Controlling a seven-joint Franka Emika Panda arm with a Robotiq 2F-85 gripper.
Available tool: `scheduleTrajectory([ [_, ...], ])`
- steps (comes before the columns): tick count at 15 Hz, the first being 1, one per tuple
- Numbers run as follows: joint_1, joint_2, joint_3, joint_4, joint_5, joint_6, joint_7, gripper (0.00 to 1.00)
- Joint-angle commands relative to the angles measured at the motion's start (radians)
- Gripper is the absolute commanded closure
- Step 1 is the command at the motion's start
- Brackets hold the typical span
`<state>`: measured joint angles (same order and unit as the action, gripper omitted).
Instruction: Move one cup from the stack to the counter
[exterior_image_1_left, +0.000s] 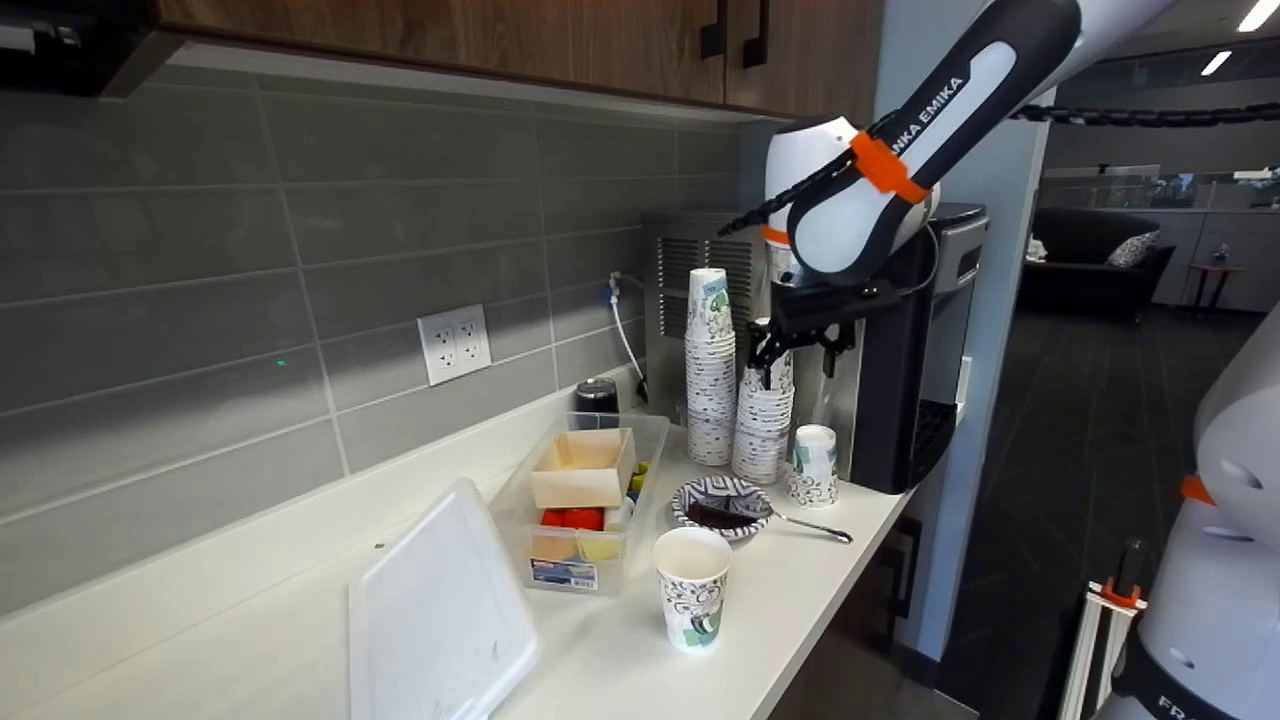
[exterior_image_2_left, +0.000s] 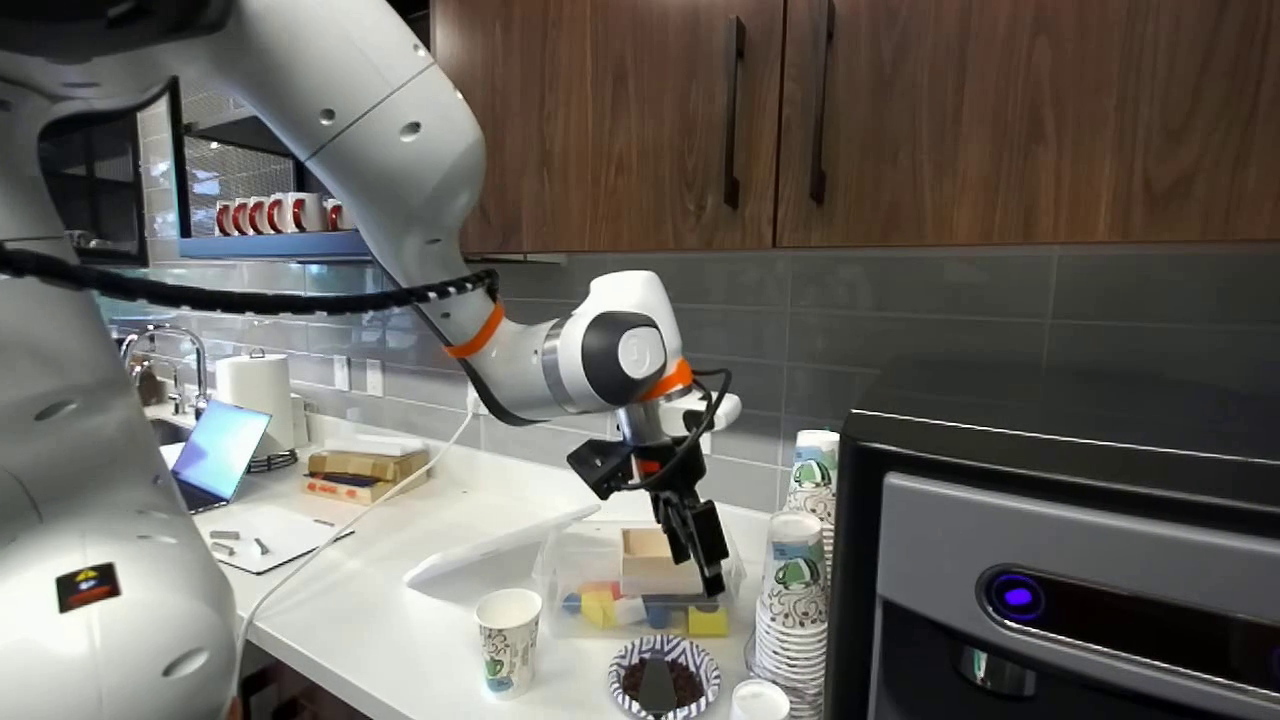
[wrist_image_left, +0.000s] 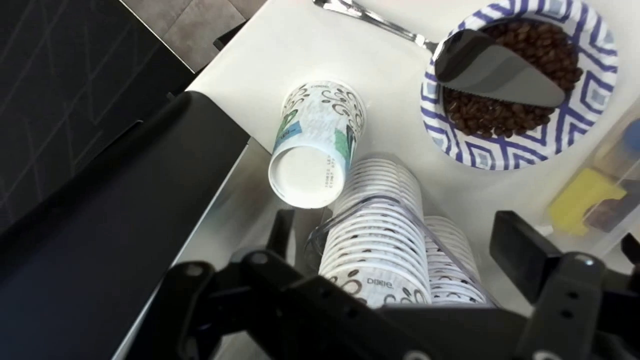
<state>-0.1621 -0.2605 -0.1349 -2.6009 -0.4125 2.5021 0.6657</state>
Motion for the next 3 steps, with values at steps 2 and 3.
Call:
scheduleTrajectory([
  [2,-0.042,-0.156,0.077,-0.036,0.041,-0.094,-0.006,0.00],
  [3,-0.048,-0.170,0.087,-0.035,0.040,-0.104,-0.008,0.00],
])
